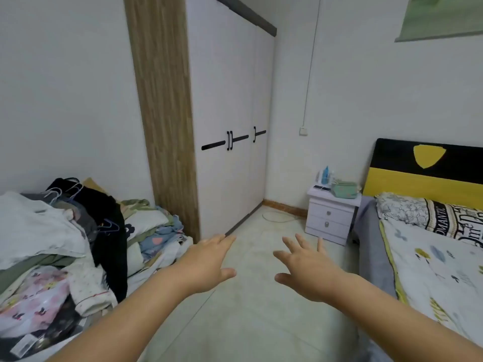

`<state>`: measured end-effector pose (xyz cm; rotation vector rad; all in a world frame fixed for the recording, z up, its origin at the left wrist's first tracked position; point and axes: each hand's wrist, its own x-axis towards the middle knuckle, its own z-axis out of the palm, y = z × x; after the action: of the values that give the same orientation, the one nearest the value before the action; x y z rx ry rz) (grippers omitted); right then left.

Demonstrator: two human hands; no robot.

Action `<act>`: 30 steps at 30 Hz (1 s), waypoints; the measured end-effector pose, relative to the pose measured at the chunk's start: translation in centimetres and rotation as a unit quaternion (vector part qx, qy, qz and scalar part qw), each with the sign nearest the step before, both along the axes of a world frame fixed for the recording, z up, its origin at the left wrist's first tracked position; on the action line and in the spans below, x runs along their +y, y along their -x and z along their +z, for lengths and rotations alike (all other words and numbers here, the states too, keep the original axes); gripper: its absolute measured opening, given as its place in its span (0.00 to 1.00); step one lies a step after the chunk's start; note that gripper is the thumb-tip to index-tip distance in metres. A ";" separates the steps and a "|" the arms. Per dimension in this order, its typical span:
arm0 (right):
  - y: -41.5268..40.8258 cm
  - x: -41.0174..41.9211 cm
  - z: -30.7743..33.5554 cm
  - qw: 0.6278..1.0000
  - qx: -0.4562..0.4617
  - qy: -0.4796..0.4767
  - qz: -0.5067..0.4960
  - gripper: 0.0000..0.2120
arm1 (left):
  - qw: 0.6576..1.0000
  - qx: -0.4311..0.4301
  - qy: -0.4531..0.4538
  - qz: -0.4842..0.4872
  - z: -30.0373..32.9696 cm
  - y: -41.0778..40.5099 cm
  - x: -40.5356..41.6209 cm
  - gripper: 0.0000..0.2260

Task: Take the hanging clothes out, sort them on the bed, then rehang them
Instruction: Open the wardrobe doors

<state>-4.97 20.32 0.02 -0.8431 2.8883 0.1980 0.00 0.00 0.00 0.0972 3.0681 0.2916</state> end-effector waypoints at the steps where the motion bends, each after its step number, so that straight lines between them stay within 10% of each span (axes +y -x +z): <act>1: 0.9 -0.9 -0.1 1.000 0.002 -0.003 -0.007 0.27 | 1.000 -0.001 -0.004 -0.006 0.0 1.1 -0.9 0.32; 30: 35.9 -7.6 0.8 0.996 -0.074 0.015 -0.049 0.24 | 0.997 -0.053 0.028 -0.043 -0.8 38.7 -7.7 0.29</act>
<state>-40.84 12.72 0.79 -0.6861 2.7907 0.0795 -38.65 -7.75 -0.77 0.2031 2.9539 0.1998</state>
